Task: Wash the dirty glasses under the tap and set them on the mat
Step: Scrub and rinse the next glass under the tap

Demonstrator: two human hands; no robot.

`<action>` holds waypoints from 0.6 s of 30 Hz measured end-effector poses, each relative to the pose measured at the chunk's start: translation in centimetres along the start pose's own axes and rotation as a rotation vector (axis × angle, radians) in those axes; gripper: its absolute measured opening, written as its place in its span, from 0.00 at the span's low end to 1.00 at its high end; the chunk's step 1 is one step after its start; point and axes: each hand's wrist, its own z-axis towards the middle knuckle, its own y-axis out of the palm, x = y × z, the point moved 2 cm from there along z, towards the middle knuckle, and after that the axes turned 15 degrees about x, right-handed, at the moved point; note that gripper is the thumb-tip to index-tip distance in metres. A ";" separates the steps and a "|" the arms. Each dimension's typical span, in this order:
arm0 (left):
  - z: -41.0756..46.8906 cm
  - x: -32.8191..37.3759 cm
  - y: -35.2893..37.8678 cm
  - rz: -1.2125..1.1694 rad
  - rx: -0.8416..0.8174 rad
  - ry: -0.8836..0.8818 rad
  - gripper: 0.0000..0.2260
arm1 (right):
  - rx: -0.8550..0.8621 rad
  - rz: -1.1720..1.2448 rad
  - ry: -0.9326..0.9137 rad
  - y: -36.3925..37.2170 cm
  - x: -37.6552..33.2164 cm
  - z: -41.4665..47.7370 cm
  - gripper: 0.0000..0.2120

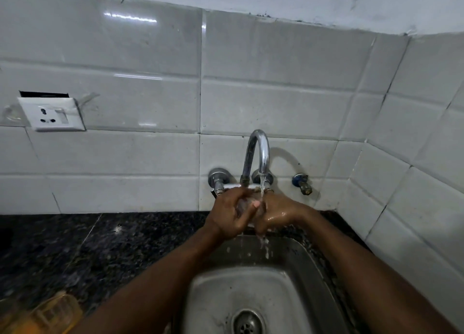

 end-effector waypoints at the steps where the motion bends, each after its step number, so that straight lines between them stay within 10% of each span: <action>1: 0.0 -0.2 0.2 0.029 -0.002 -0.056 0.11 | 0.035 -0.069 0.006 0.3 -0.1 -0.2 0.18; 5: 0.8 -0.1 1.5 0.227 0.008 -0.879 0.16 | 0.512 -0.679 -0.257 2.7 0.2 -0.1 0.30; 11: -0.4 -0.5 1.2 0.151 0.119 -0.239 0.14 | 0.277 -0.209 -0.065 2.0 1.0 0.7 0.23; 18: 1.3 -0.2 2.5 0.427 -0.053 -0.756 0.28 | 0.394 -0.203 -0.115 3.7 -0.2 -0.4 0.32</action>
